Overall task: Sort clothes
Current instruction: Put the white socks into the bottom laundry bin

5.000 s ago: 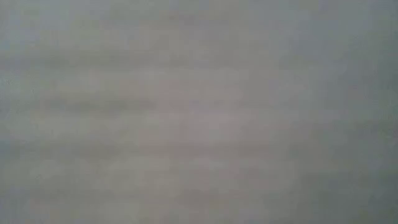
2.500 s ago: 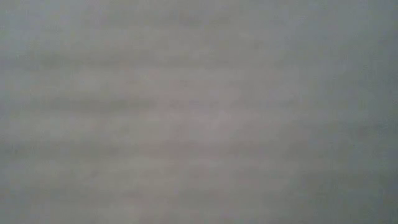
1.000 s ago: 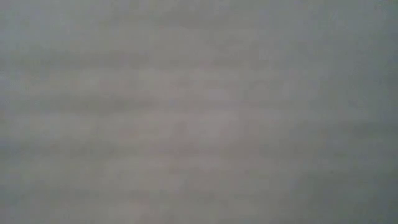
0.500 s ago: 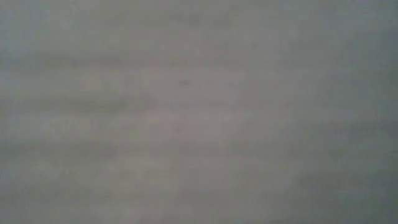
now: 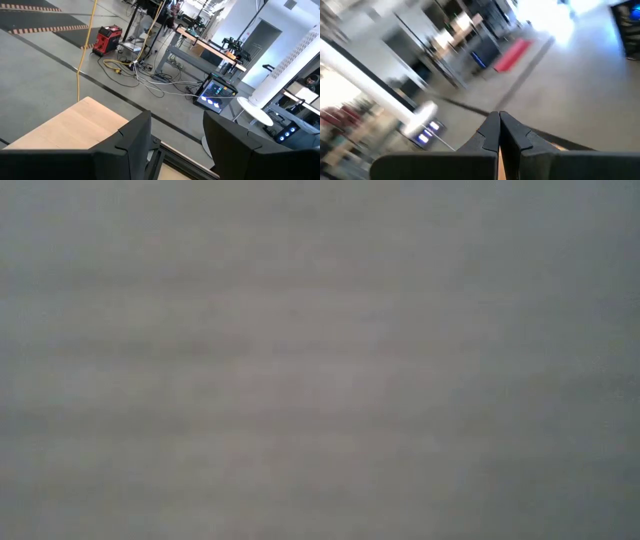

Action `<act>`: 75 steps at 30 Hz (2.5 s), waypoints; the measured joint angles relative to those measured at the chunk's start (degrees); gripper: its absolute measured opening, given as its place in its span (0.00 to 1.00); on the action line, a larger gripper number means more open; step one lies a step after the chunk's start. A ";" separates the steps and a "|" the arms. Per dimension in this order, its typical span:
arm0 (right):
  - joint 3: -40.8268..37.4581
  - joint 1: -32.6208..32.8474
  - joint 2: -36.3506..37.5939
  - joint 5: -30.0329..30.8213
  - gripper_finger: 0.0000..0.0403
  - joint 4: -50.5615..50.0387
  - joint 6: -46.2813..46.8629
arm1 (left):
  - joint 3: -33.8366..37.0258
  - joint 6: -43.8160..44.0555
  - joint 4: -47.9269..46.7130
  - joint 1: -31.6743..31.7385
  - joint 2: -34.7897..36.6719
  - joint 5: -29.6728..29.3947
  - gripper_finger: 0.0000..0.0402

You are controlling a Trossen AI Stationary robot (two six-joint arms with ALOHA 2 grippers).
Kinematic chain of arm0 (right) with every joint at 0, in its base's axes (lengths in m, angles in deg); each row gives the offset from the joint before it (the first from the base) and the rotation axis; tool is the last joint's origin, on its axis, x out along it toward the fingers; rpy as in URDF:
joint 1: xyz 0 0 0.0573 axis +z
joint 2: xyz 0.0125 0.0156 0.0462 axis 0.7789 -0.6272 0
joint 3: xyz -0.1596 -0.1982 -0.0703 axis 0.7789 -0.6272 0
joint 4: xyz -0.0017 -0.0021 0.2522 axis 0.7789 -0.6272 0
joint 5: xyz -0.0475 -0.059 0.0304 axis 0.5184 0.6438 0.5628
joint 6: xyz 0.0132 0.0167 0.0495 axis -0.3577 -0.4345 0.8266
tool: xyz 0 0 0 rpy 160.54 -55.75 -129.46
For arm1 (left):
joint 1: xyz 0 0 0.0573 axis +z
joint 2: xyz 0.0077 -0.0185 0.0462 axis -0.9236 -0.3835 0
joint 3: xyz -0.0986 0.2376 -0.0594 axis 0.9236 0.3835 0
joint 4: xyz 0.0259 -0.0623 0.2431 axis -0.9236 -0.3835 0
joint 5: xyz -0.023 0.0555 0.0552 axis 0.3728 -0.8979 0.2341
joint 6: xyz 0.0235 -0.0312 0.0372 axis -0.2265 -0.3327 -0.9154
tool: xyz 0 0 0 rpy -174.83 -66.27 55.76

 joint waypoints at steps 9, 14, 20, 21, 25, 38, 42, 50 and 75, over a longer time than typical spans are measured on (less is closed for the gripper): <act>7.72 2.62 0.70 -6.46 0.06 14.01 -10.56 | -0.01 0.01 0.01 -0.02 -0.01 0.00 0.44; 13.31 6.02 0.70 -20.03 0.06 16.49 -16.51 | 0.00 0.01 0.01 0.00 -0.01 0.00 0.44; 17.68 10.99 0.69 -37.76 0.06 23.31 -17.11 | -0.01 -0.01 0.01 0.00 -0.01 0.00 0.44; 18.14 11.88 0.68 -40.93 0.06 24.51 -17.03 | -0.01 0.01 0.02 0.00 -0.01 0.00 0.44; 18.72 15.24 0.68 -53.21 0.06 29.63 -15.38 | 0.01 0.00 0.03 -0.01 -0.01 0.00 0.44; 22.54 21.97 -2.36 -77.19 0.06 36.42 -7.33 | -0.01 0.01 0.03 0.00 -0.01 0.00 0.44; 26.97 21.44 -5.84 -83.49 0.06 35.88 -5.57 | 0.00 0.01 0.03 0.00 -0.01 -0.01 0.44; 36.96 18.28 -14.97 -95.73 0.06 30.69 -6.59 | 0.00 0.01 0.03 -0.01 -0.01 0.00 0.44; 52.36 21.49 -47.97 -77.68 0.06 23.85 -17.20 | 0.00 -0.01 0.03 0.00 -0.01 0.00 0.44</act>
